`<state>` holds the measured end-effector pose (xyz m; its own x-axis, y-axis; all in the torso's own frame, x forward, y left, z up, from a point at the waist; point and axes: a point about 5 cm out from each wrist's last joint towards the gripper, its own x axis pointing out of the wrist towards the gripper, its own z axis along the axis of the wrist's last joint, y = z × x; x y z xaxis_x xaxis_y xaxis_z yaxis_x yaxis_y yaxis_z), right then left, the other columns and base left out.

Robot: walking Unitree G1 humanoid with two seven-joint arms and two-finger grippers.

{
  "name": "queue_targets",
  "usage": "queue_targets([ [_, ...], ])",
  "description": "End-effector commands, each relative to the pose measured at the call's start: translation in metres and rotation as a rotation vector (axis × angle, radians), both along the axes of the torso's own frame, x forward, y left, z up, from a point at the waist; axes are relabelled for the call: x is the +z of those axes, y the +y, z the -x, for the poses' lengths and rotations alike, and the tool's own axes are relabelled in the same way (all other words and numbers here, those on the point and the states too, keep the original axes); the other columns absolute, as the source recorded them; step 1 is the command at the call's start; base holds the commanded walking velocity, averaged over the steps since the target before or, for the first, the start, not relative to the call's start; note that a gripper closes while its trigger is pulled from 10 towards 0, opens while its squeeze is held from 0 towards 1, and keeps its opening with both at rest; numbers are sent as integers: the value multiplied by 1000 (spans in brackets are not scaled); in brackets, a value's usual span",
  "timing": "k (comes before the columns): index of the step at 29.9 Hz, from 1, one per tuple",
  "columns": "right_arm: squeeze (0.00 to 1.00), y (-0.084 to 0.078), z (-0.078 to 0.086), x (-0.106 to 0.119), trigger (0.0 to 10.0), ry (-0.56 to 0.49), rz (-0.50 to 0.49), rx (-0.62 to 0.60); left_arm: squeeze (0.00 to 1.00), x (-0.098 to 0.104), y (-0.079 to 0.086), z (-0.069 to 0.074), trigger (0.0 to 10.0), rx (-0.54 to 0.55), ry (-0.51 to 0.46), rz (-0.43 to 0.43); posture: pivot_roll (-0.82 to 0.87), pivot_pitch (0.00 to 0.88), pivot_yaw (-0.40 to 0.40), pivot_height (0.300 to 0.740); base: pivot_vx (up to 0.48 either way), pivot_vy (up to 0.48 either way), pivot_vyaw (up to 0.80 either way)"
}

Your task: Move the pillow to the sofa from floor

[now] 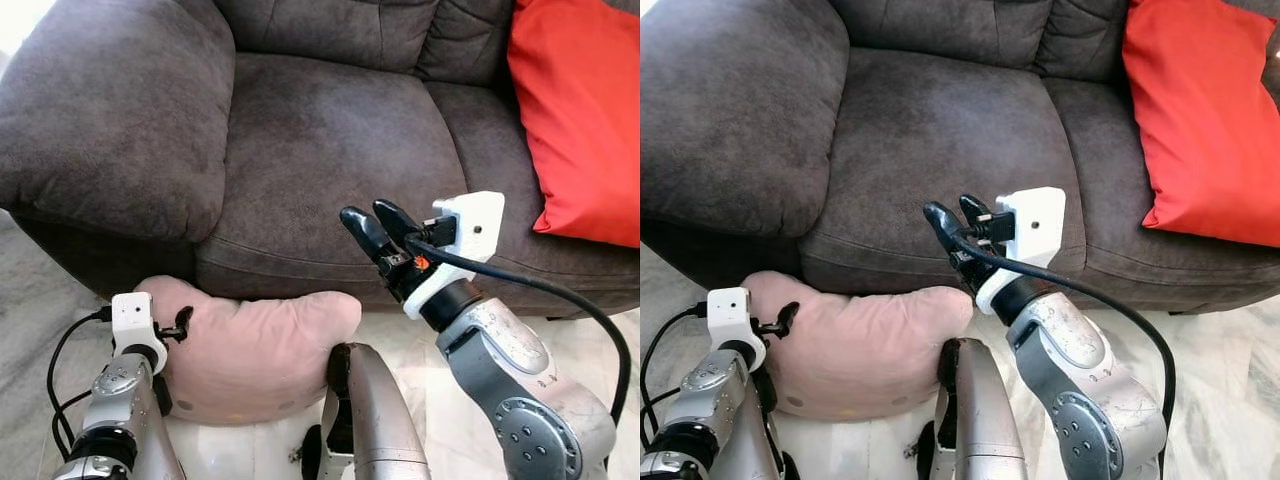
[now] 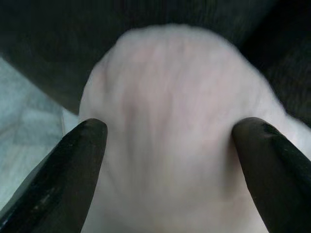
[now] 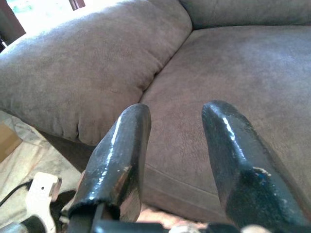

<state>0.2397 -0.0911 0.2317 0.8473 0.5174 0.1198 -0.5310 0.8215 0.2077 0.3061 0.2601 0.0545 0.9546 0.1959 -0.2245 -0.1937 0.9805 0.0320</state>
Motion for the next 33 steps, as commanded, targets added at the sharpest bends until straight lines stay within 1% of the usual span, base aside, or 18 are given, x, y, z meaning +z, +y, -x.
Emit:
queue_targets([
  [1,0,-6,6,5,10000,-11,0,-13,0,-4,-4,2,10000,10,-21,49,-149,290,-309,487,0,0,0],
  [8,0,-9,10,6,10000,1,10,-10,0,-4,-7,0,10000,-10,-35,86,-166,300,-331,487,0,0,0],
  [10,0,-10,12,7,10000,7,21,-2,0,-5,-7,-4,10000,-19,-11,104,-183,301,-347,487,0,0,0],
  [13,0,-11,12,9,10000,6,24,1,0,-5,-8,-5,10000,-20,-1,101,-191,301,-355,487,0,0,0],
  [14,0,-12,12,9,10000,5,27,2,0,-6,-8,-6,10000,-16,15,83,-195,300,-362,487,0,0,0],
  [17,0,-13,12,10,10000,6,33,5,0,-6,-7,-7,10000,-6,26,65,-199,298,-365,487,0,0,0],
  [21,0,-13,13,14,10000,5,39,13,0,-3,1,-9,10000,42,53,11,-203,299,-372,487,0,0,0],
  [26,0,-10,16,15,10000,11,36,25,0,-8,12,-4,10000,104,116,-47,-200,304,-377,487,0,0,0],
  [27,0,-11,17,15,10000,15,36,26,0,-10,15,-1,10000,122,135,-47,-203,307,-377,487,0,0,0],
  [30,0,-11,17,16,10000,19,37,26,0,-12,17,1,10000,133,147,-46,-204,310,-379,487,0,0,0],
  [31,0,-12,17,15,10000,25,39,25,0,-14,19,2,392,156,158,-45,-204,310,-379,487,0,0,0],
  [33,0,-12,18,15,10000,27,40,24,0,-14,20,3,392,164,161,-45,-204,313,-377,487,0,0,0],
])
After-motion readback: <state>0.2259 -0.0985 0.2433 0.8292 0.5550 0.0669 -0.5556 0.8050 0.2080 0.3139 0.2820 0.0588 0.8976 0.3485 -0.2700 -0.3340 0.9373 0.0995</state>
